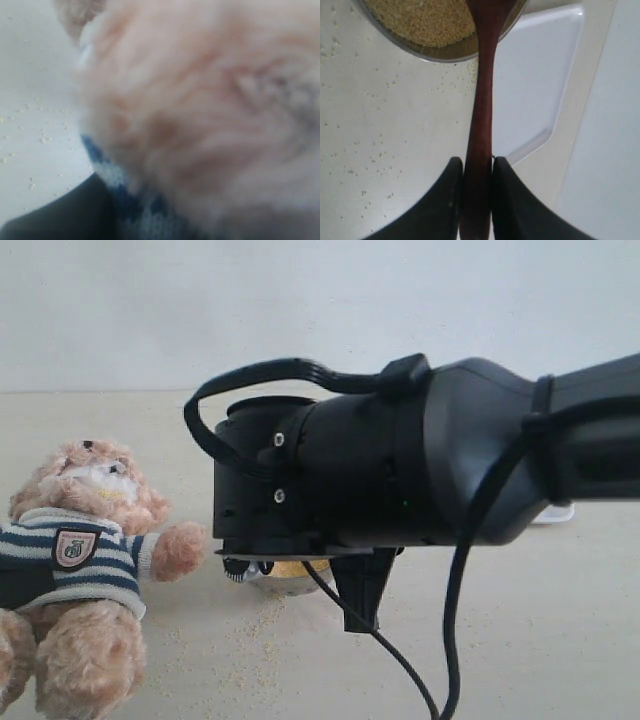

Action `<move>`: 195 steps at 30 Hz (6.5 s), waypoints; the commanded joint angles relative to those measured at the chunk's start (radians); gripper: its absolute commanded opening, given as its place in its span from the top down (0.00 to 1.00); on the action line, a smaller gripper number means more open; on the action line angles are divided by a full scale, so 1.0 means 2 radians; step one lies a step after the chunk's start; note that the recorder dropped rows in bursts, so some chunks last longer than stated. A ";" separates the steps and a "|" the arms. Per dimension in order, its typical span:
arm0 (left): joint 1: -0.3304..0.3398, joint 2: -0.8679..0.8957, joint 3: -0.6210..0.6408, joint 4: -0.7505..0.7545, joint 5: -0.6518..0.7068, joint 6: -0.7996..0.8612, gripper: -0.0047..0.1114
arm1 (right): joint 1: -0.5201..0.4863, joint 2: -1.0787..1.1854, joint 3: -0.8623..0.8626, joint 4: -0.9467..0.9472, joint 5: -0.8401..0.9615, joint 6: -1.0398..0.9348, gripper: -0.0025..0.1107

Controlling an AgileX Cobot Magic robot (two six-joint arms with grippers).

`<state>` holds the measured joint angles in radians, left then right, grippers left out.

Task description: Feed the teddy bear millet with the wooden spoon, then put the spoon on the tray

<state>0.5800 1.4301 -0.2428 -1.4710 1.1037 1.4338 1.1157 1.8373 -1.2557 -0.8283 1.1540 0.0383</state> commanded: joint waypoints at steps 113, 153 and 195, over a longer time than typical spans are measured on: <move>0.002 0.000 0.000 -0.007 0.014 0.005 0.92 | -0.118 -0.127 -0.072 0.496 -0.069 -0.161 0.98; 0.002 0.000 0.000 -0.007 0.014 0.005 0.92 | -0.034 0.030 -0.216 0.283 -0.096 -0.134 0.98; 0.002 0.000 0.000 -0.007 0.014 0.005 0.92 | 0.121 0.067 -0.156 -0.126 0.009 0.007 0.98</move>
<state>0.5800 1.4301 -0.2428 -1.4710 1.1037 1.4338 1.3541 1.9733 -1.5817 -1.0291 1.1560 0.0280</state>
